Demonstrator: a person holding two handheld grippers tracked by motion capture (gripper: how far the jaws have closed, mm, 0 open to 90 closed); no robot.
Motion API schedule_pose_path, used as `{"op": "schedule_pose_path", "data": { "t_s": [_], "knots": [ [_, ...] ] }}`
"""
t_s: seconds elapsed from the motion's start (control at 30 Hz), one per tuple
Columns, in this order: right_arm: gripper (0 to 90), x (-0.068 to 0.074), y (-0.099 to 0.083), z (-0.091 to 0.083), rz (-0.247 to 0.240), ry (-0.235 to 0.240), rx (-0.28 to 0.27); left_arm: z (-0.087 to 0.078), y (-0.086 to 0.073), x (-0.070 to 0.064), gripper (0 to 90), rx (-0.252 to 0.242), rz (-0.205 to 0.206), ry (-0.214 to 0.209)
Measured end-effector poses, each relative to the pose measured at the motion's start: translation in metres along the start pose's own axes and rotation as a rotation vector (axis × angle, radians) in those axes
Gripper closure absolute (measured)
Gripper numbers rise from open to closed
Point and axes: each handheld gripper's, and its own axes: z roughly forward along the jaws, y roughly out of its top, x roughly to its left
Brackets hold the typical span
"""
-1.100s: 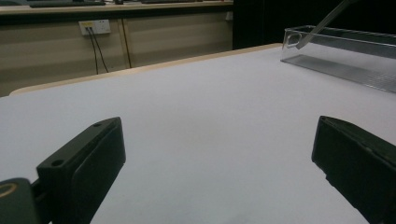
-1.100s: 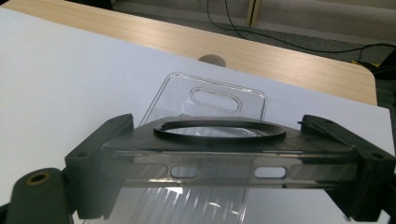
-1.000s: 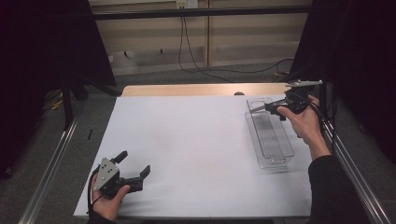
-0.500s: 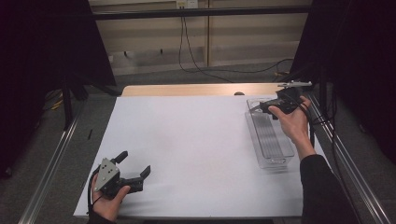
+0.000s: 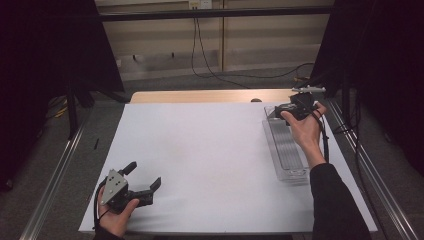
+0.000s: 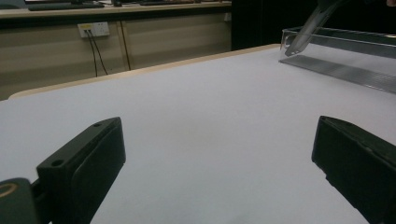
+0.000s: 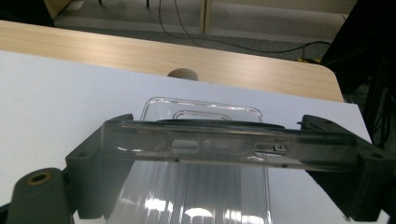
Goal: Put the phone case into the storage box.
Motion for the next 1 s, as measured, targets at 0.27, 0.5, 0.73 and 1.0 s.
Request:
{"op": "schedule_pose_path", "data": {
  "t_s": [0.27, 0.5, 0.73, 1.0],
  "knots": [
    [12.0, 0.005, -0.003, 0.008, 0.022, -0.031, -0.01, 0.0, 0.0, 0.0, 2.7, -0.001, 0.004, -0.003],
    [12.0, 0.009, 0.0, 0.013, 0.029, -0.05, -0.033, 0.0, 0.0, -0.001, 2.7, -0.001, 0.007, -0.002],
    [12.0, 0.008, 0.0, 0.016, 0.029, -0.047, -0.053, 0.001, 0.0, 0.0, 2.7, 0.002, 0.004, -0.01],
    [12.0, 0.005, 0.002, 0.021, 0.024, -0.034, -0.089, 0.001, 0.0, 0.0, 2.7, 0.001, 0.005, -0.009]
  ]
}}
